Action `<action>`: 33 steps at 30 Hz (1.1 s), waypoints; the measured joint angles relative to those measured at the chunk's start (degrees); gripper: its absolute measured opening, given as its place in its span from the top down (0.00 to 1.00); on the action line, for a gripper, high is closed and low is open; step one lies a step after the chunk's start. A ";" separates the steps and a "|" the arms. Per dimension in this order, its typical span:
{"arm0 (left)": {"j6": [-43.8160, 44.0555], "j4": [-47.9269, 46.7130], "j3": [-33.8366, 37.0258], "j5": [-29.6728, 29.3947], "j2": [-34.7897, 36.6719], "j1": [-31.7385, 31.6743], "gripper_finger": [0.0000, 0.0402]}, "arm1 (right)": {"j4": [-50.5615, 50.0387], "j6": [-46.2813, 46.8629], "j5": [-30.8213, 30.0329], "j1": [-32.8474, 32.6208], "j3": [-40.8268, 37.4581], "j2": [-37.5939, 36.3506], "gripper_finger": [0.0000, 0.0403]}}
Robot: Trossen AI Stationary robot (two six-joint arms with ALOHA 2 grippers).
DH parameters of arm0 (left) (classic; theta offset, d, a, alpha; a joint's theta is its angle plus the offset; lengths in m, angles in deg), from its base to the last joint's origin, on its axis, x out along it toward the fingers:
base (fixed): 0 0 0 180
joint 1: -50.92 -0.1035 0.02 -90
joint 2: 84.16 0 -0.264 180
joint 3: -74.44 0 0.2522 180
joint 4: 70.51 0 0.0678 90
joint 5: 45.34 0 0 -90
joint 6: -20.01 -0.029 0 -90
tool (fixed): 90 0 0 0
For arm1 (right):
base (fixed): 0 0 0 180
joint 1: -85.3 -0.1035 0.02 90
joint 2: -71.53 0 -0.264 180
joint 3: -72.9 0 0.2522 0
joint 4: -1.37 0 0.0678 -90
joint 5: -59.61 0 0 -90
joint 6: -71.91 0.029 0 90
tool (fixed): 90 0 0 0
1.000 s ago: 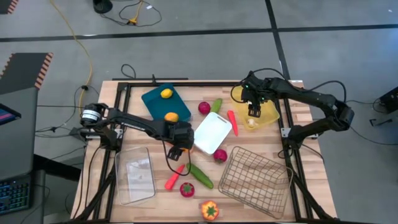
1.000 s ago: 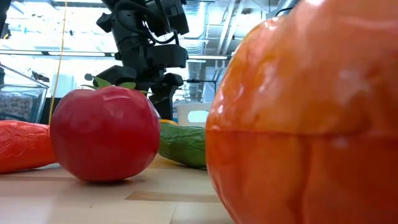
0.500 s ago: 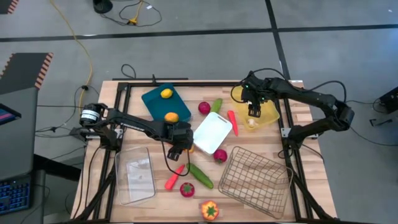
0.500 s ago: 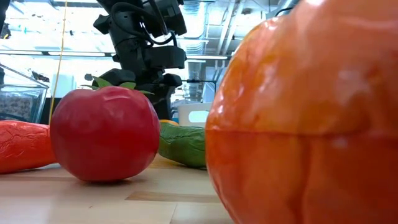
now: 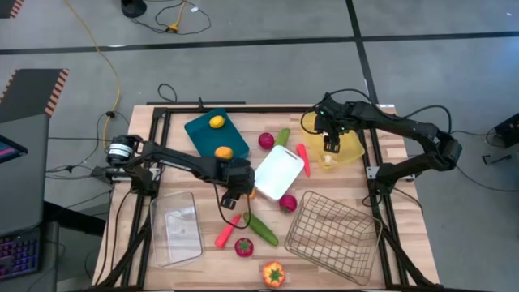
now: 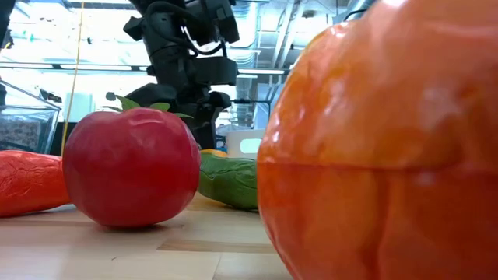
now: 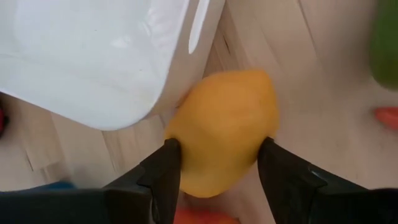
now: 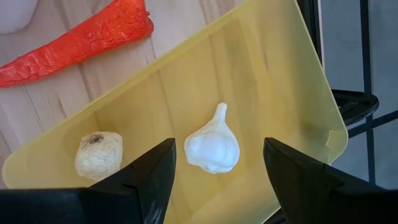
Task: Sort produce into baskets
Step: Put the yellow lemon into the blue bin
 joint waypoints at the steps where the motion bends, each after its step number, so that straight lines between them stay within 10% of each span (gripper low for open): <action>1: 0.36 -0.52 -0.61 0.13 -0.09 0.00 0.56 | 0.02 -0.02 0.00 0.00 0.00 0.00 0.33; 33: -2.23 -32.45 -19.41 -13.63 0.26 -7.50 0.56 | 0.03 -0.02 0.00 -0.02 0.00 0.00 0.33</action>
